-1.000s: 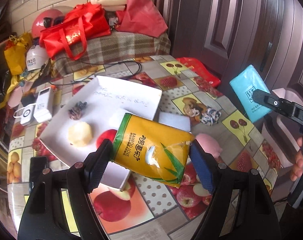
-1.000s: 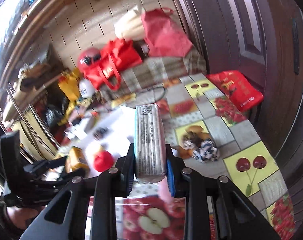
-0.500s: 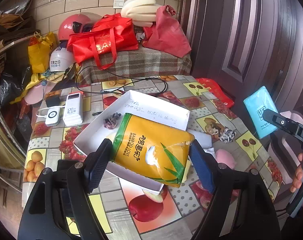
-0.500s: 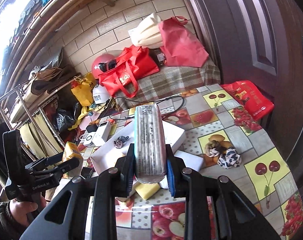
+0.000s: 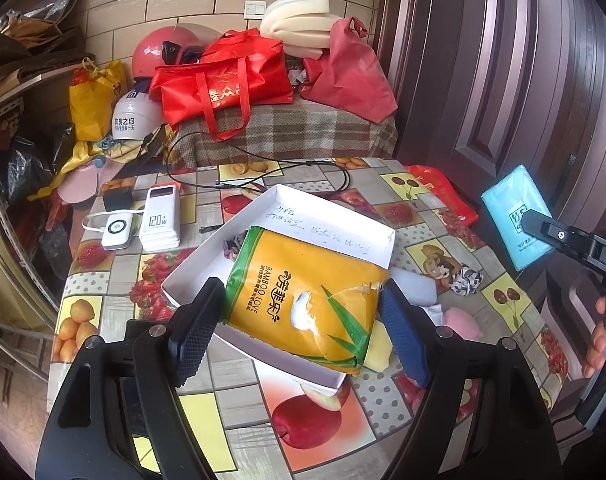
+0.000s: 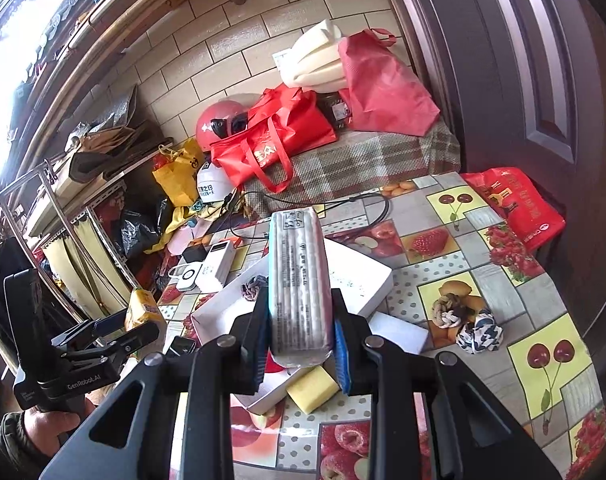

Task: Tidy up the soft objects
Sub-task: 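Lower the yellow pack into the box with the left gripper while the right places the blue pack there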

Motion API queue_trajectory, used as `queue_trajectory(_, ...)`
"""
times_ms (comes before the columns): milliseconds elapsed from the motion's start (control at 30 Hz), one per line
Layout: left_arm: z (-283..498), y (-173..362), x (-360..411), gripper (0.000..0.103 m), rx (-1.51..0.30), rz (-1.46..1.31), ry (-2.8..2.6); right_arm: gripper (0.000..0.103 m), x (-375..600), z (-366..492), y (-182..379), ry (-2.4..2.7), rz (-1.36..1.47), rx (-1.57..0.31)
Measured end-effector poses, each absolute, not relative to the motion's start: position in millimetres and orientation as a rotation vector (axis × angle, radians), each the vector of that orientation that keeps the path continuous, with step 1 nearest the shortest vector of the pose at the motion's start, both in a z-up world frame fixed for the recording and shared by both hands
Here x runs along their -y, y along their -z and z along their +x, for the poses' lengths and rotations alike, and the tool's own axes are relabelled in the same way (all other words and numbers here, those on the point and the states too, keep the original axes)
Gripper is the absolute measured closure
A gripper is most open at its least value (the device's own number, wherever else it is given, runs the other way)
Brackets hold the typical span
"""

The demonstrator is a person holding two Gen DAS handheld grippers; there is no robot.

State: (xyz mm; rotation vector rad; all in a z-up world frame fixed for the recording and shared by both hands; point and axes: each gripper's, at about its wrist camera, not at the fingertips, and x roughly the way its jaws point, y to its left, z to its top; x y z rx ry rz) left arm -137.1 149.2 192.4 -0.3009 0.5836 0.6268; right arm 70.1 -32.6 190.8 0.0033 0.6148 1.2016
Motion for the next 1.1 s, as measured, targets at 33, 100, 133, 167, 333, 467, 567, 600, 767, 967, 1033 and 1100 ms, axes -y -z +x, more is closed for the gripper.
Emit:
queue_trajectory(33, -136.4, -192.0, -149.3, 0.024, -0.585, -0.301, -0.628, 0.077, 30.7, 70.4, -190.1, -1.204, 0.001, -0.617)
queue_trajectory(100, -134.7, -190.1, -152.4, 0.024, -0.589, -0.304, -0.629, 0.077, 26.6, 70.7, -188.4, -1.208, -0.003, -0.623)
queue_trajectory(133, -133.8, -188.9, -153.9, 0.024, -0.590, -0.306, -0.629, 0.077, 24.3, 71.2, -187.5, -1.209, -0.006, -0.627)
queue_trajectory(167, -132.7, -187.8, -155.2, 0.024, -0.592, -0.308, -0.630, 0.077, 21.7, 71.8, -186.1, -1.210, -0.010, -0.632)
queue_trajectory(333, -126.4, -179.3, -166.4, 0.024, -0.611, -0.320, -0.625, 0.077, 7.7, 76.6, -178.3, -1.213, -0.026, -0.658)
queue_trajectory(467, -117.0, -171.9, -183.8, 0.024, -0.625, -0.345, -0.611, 0.077, -10.9, 79.5, -169.1, -1.224, -0.051, -0.689)
queue_trajectory(567, -102.3, -168.2, -200.5, 0.024, -0.643, -0.342, -0.606, 0.077, -30.1, 83.5, -160.9, -1.237, -0.070, -0.716)
queue_trajectory(600, -96.7, -167.0, -205.9, 0.024, -0.648, -0.336, -0.603, 0.077, -36.7, 85.6, -157.8, -1.243, -0.074, -0.725)
queue_trajectory(767, -64.0, -151.6, -240.2, 0.024, -0.686, -0.356, -0.586, 0.077, -78.2, 95.7, -133.0, -1.258, -0.109, -0.800)
queue_trajectory(967, -48.8, -118.9, -281.3, 0.023, -0.730, -0.478, -0.612, 0.076, -124.4, 104.9, -95.1, -1.258, -0.166, -0.902)
queue_trajectory(1033, -50.2, -110.4, -289.7, 0.021, -0.731, -0.484, -0.641, 0.075, -135.6, 105.5, -85.6, -1.256, -0.184, -0.915)
queue_trajectory(1100, -53.3, -106.0, -294.9, 0.017, -0.718, -0.475, -0.672, 0.074, -145.2, 106.9, -78.1, -1.245, -0.187, -0.921)
